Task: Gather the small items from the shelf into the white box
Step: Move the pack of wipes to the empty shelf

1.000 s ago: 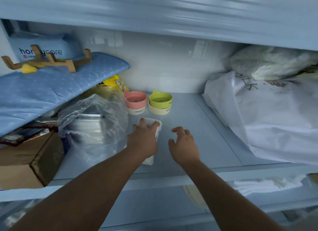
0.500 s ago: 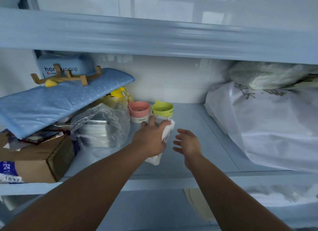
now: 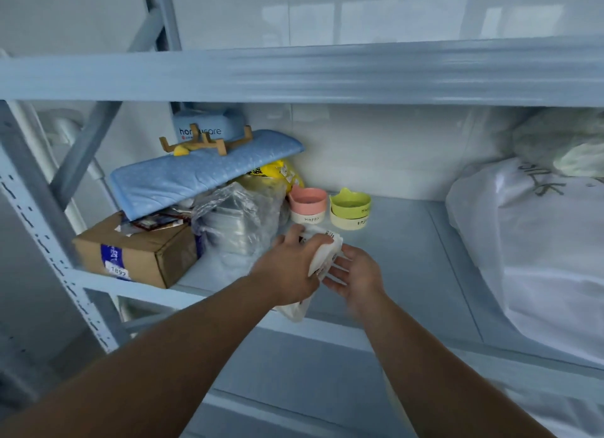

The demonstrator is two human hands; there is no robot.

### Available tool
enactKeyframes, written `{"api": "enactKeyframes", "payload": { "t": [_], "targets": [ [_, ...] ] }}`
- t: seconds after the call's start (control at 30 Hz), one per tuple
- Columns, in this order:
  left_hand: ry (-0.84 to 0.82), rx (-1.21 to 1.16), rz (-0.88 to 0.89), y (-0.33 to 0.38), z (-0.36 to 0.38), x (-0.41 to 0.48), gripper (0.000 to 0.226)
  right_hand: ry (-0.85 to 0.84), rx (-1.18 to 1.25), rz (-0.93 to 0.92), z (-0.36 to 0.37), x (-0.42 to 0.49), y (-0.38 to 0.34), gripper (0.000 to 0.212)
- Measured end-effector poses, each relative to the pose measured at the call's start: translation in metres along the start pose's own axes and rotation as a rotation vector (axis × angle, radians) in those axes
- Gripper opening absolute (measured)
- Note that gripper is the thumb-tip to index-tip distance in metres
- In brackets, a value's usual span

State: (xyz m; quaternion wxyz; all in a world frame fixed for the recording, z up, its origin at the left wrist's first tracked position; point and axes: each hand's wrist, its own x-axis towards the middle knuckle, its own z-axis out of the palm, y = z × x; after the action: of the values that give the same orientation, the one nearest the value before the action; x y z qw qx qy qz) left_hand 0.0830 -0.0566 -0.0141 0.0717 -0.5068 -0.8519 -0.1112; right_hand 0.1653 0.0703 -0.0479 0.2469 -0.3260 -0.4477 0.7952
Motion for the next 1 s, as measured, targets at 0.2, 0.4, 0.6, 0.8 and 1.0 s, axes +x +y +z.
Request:
{"api": "enactKeyframes", "payload": {
  "t": [0.2,0.4,0.6,0.8,1.0],
  "targets": [
    [-0.013,0.027,-0.129,-0.012,-0.012,-0.05,0.079,-0.124,-0.031,0.046,0.025,-0.016,0.028,0.017],
    [0.002,0.078,-0.239,-0.042,-0.032,-0.103,0.076,-0.243,-0.075,0.094,0.069,-0.04,0.06,0.022],
    [0.042,0.1,-0.345,-0.08,-0.053,-0.173,0.072,-0.345,-0.156,0.109,0.128,-0.082,0.095,0.023],
    [0.057,0.076,-0.463,-0.135,-0.076,-0.273,0.073,-0.421,-0.235,0.136,0.203,-0.149,0.151,0.029],
    [0.076,0.115,-0.573,-0.194,-0.106,-0.383,0.072,-0.492,-0.323,0.167,0.286,-0.231,0.215,0.027]
  ]
}}
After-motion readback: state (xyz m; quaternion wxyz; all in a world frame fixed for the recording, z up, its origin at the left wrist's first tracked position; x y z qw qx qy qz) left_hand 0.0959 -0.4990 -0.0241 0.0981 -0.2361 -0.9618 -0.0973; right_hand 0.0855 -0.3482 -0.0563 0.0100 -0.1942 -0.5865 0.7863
